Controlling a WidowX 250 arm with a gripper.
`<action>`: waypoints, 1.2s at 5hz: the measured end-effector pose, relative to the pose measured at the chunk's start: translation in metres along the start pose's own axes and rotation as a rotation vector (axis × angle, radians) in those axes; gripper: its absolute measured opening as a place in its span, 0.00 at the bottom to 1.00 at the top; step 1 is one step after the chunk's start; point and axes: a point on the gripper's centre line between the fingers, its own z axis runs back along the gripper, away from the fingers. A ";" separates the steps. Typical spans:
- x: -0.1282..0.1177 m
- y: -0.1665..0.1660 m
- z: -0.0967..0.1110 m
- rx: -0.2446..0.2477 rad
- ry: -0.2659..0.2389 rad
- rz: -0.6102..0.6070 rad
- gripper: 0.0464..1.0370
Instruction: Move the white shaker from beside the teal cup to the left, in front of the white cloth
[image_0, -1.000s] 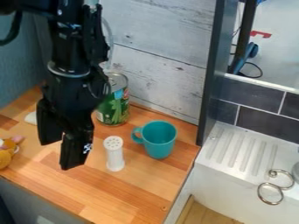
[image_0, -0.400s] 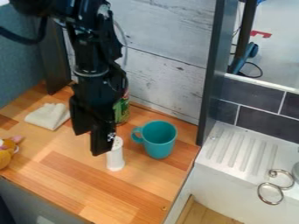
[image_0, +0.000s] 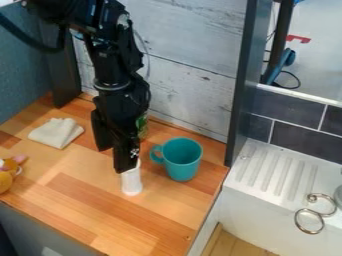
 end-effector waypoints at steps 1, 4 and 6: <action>0.005 0.001 -0.009 -0.021 0.018 -0.005 0.96; 0.012 -0.010 -0.024 -0.056 0.092 -0.030 0.96; 0.015 -0.001 -0.039 -0.031 0.139 0.025 0.83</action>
